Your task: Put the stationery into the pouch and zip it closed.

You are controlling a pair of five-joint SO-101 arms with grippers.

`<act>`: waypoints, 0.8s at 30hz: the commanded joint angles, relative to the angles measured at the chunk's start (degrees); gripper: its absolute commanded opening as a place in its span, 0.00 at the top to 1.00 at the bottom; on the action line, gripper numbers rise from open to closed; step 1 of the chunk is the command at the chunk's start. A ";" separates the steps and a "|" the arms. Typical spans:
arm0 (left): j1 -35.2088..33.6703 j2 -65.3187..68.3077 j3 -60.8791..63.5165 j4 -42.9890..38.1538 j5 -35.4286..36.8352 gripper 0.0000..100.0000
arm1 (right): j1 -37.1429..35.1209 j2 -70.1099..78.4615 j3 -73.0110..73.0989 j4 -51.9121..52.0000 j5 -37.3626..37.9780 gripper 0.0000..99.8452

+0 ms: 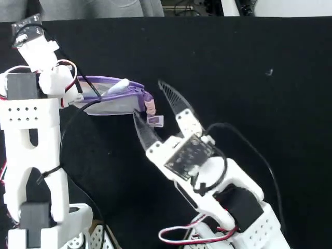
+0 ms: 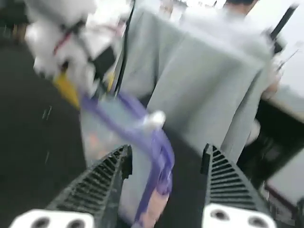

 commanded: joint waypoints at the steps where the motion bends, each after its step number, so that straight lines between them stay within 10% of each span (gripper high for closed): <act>1: -0.92 -0.35 2.24 -3.96 0.09 0.97 | 1.67 0.31 0.66 2.81 0.70 0.83; 24: 2.77 -1.49 -6.73 0.70 -3.60 0.97 | 4.48 0.40 14.37 -12.40 0.44 0.82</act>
